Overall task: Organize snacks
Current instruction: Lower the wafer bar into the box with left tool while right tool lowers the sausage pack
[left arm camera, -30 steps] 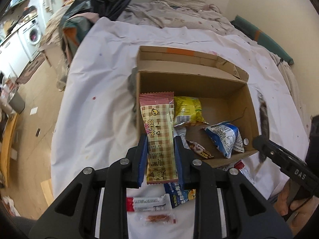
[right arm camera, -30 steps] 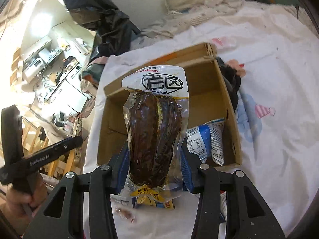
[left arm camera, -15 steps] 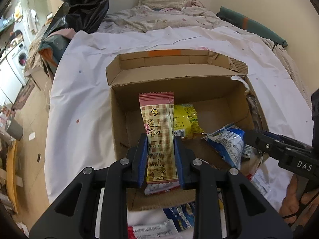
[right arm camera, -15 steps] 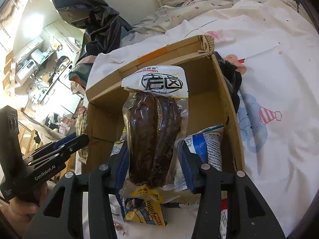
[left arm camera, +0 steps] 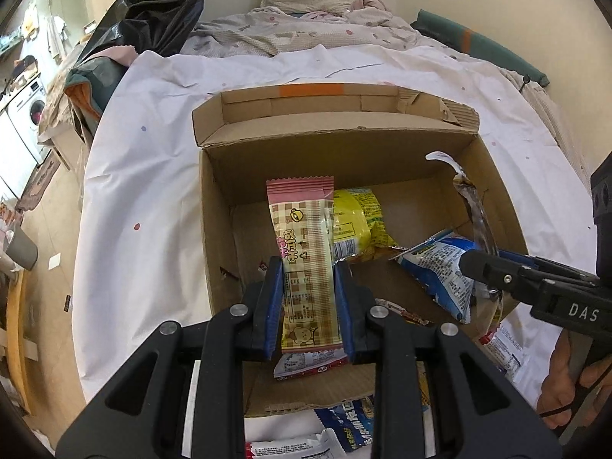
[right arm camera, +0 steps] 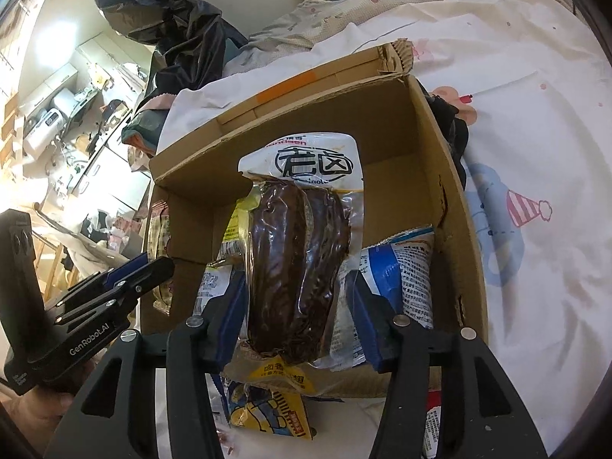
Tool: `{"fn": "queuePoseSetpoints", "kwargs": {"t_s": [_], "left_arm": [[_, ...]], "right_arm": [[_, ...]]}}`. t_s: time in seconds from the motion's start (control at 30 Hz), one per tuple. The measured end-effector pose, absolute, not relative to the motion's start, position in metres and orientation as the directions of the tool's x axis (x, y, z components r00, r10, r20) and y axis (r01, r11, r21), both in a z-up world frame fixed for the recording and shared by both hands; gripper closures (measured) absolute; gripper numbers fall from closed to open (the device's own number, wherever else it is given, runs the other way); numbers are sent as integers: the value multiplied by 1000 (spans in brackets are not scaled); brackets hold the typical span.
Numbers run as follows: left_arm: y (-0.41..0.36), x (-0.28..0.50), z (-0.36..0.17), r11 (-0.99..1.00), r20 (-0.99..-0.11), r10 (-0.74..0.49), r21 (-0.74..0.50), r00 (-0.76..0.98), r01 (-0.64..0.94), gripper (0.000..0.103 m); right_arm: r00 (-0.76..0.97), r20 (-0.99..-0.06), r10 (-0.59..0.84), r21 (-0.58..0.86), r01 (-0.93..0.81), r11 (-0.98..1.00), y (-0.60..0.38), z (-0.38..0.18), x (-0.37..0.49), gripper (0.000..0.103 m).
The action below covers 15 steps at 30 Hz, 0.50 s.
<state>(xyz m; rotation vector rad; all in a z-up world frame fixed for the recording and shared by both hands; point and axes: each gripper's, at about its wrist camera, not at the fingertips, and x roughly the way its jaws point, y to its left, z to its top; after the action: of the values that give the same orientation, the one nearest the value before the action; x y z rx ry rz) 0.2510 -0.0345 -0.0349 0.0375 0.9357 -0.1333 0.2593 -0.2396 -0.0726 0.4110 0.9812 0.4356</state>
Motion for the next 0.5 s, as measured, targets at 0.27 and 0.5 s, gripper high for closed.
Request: {"fn": "queuePoseSetpoints", "kwargs": {"t_s": [0.27, 0.5], "left_arm": [[-30, 251, -34, 992, -809, -108, -51, 578, 115, 80], [-26, 246, -30, 993, -793, -120, -84, 597, 87, 14]], "right_arm": [[483, -689, 540, 545, -146, 826, -243, -73, 261, 31], [516, -667, 537, 560, -128, 819, -249, -68, 261, 11]]}}
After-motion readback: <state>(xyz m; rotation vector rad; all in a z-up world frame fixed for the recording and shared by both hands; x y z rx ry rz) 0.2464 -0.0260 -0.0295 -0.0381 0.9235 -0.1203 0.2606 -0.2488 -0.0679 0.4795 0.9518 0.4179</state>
